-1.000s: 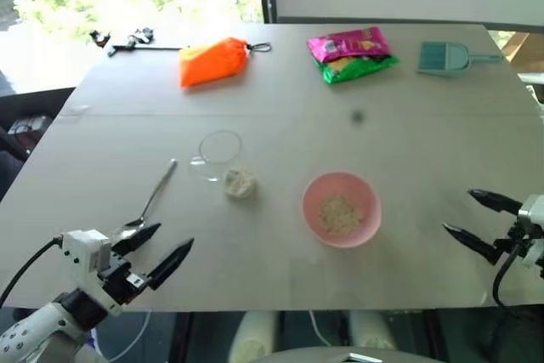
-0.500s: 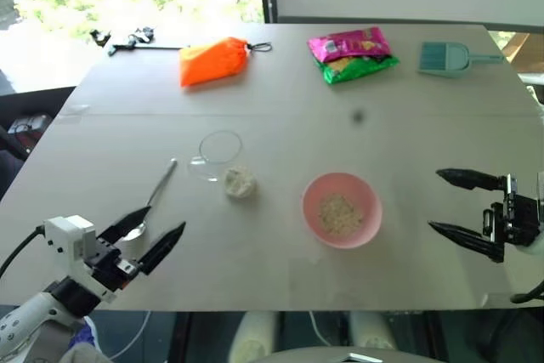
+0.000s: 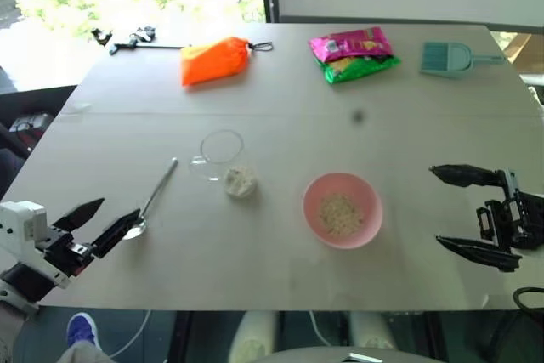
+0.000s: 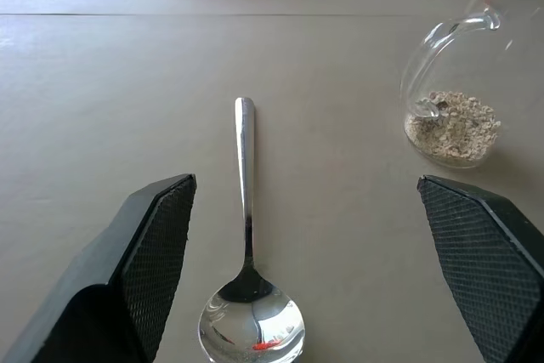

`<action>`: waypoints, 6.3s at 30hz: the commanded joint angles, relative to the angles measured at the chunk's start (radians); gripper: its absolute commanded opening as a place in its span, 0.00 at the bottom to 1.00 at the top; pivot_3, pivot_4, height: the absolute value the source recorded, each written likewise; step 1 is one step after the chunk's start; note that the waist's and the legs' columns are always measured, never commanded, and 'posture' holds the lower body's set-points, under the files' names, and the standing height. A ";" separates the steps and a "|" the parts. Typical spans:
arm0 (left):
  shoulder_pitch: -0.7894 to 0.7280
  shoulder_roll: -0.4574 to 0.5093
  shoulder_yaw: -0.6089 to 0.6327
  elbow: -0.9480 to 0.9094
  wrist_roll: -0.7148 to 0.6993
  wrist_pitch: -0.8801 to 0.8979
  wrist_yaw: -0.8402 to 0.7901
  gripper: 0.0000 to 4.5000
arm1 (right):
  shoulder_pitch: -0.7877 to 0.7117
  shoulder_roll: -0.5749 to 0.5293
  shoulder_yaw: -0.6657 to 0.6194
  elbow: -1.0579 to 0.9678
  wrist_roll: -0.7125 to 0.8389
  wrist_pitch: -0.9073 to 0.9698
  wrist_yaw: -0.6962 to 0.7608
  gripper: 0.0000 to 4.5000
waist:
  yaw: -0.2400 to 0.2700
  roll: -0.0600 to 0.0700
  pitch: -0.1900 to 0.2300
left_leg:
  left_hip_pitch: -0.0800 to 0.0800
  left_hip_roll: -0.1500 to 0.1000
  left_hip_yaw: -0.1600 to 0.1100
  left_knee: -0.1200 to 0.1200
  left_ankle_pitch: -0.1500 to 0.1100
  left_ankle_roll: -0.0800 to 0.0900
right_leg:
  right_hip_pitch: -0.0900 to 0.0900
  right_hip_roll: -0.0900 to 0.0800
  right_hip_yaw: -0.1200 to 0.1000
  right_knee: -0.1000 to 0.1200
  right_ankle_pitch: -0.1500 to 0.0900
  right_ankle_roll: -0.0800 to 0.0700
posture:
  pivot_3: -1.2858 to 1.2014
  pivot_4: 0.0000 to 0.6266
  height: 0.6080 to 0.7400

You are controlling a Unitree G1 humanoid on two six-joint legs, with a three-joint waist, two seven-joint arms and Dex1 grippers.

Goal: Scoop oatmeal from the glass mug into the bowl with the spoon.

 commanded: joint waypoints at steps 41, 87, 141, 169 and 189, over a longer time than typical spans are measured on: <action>-0.512 0.104 -0.300 0.004 0.206 0.771 0.472 0.01 | 0.100 0.035 -0.061 0.123 -0.071 -0.179 0.140 1.00 | 0.001 0.003 -0.002 | 0.001 -0.001 0.000 0.000 0.002 -0.004 | 0.000 -0.001 0.001 0.001 0.000 0.000 | 0.52 0.24 1.00; -1.332 -0.092 -0.853 0.107 0.495 -0.184 0.047 0.01 | -0.938 0.335 0.240 0.079 0.477 0.687 -1.569 1.00 | -0.053 -0.001 0.001 | -0.033 -0.005 -0.010 0.010 0.004 -0.005 | -0.021 -0.001 -0.014 0.007 0.000 0.000 | 0.52 0.24 1.00; -0.995 0.090 -0.120 -0.170 -0.094 0.608 0.239 0.68 | -1.001 0.281 0.125 0.262 0.433 0.676 -1.541 0.00 | -0.092 0.001 0.002 | -0.030 -0.006 -0.011 0.020 0.005 -0.005 | -0.023 0.000 -0.010 0.019 0.000 0.000 | 0.52 0.24 1.00; -0.389 -0.234 -0.363 -0.214 0.313 0.117 0.395 0.68 | -0.879 0.207 0.071 0.216 0.394 0.718 -1.519 0.00 | -0.037 0.002 0.002 | -0.019 -0.004 -0.001 0.013 0.005 -0.006 | -0.020 0.000 0.001 0.019 0.001 0.000 | 0.52 0.24 1.00; -0.484 -0.256 -0.435 -0.103 0.398 0.032 0.439 0.43 | -0.855 0.207 0.083 0.202 0.393 0.712 -1.512 0.00 | -0.030 0.002 0.002 | -0.018 -0.003 -0.001 0.011 0.005 -0.006 | -0.020 0.000 0.001 0.018 0.001 0.000 | 0.52 0.24 1.00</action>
